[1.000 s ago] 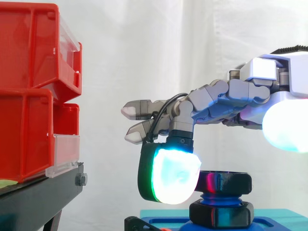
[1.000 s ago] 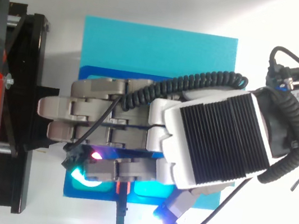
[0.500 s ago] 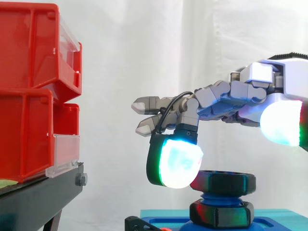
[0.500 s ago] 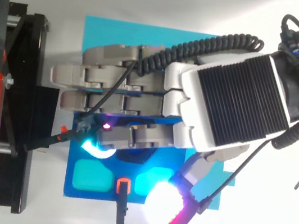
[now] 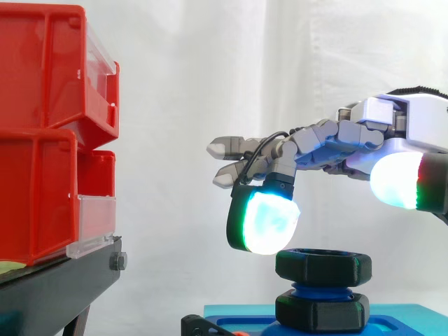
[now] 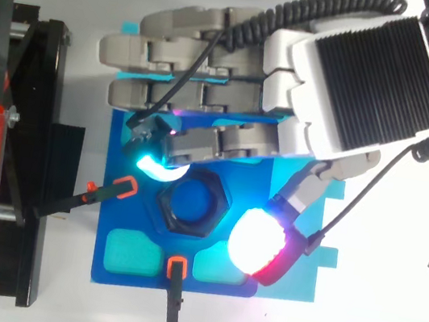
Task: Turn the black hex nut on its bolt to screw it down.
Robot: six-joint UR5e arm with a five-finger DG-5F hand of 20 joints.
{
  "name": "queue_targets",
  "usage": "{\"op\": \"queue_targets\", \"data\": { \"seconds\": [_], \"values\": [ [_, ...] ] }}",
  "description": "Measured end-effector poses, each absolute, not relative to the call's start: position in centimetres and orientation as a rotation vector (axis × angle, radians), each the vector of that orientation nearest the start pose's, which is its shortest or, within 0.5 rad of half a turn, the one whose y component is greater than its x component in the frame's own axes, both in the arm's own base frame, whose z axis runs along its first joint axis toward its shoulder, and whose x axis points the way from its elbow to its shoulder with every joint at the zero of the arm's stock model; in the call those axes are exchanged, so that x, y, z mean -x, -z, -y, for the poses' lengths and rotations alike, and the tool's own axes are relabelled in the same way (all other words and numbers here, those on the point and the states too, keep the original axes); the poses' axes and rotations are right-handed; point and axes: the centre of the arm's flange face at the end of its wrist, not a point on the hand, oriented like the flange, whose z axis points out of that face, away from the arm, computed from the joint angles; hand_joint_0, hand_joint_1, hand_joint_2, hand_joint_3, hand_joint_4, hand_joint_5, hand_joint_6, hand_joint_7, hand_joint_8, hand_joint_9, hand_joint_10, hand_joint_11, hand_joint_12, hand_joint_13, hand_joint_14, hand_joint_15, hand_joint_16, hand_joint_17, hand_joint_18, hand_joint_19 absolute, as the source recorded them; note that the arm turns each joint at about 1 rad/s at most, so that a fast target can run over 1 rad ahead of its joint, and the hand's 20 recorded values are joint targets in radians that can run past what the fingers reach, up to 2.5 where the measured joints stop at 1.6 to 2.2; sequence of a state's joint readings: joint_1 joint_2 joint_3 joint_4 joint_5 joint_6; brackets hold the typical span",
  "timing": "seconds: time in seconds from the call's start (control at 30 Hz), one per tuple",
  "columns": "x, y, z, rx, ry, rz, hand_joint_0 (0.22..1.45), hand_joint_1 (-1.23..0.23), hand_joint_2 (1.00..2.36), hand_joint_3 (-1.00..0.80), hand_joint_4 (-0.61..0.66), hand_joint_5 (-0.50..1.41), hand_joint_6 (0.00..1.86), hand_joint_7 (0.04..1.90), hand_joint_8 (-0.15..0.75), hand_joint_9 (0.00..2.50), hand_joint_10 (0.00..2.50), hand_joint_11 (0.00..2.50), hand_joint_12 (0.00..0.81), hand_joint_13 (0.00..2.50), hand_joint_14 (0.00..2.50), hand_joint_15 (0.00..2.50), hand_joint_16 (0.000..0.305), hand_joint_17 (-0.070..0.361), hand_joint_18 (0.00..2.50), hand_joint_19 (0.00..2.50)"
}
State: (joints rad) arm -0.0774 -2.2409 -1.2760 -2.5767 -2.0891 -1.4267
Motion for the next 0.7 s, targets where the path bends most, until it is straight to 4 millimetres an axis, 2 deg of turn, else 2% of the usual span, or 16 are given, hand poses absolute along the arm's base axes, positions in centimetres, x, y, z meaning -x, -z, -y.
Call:
{"op": "queue_targets", "data": {
  "seconds": [0.13, 0.3, 0.47, 0.7],
  "values": [
    [-72.3, -27.1, 14.7, 0.287, -0.414, -1.381, 0.5, -0.28, 1.0, -0.5, 0.35, -0.11, 0.61, 0.94, 0.316, 0.36, 0.0, 0.07, 0.349, 0.13, 0.0, 0.04, 0.055, 0.123, 0.09, 0.44],
    [-72.7, -27.7, 13.9, 0.27, -0.443, -1.376, 0.5, -0.28, 1.0, -0.5, 0.35, -0.11, 0.6, 0.96, 0.315, 0.36, 0.0, 0.06, 0.349, 0.14, 0.0, 0.03, 0.055, 0.123, 0.09, 0.45],
    [-74.0, -28.9, 10.5, 0.262, -0.476, -1.359, 0.5, -0.27, 1.0, -0.5, 0.35, -0.1, 0.55, 1.05, 0.315, 0.36, 0.0, 0.06, 0.349, 0.14, 0.0, 0.03, 0.055, 0.124, 0.1, 0.44],
    [-74.9, -29.4, 7.4, 0.236, -0.462, -1.363, 0.5, -0.26, 1.0, -0.5, 0.35, -0.1, 0.52, 1.11, 0.315, 0.36, 0.0, 0.05, 0.351, 0.15, 0.0, 0.03, 0.055, 0.124, 0.1, 0.44]
  ]
}}
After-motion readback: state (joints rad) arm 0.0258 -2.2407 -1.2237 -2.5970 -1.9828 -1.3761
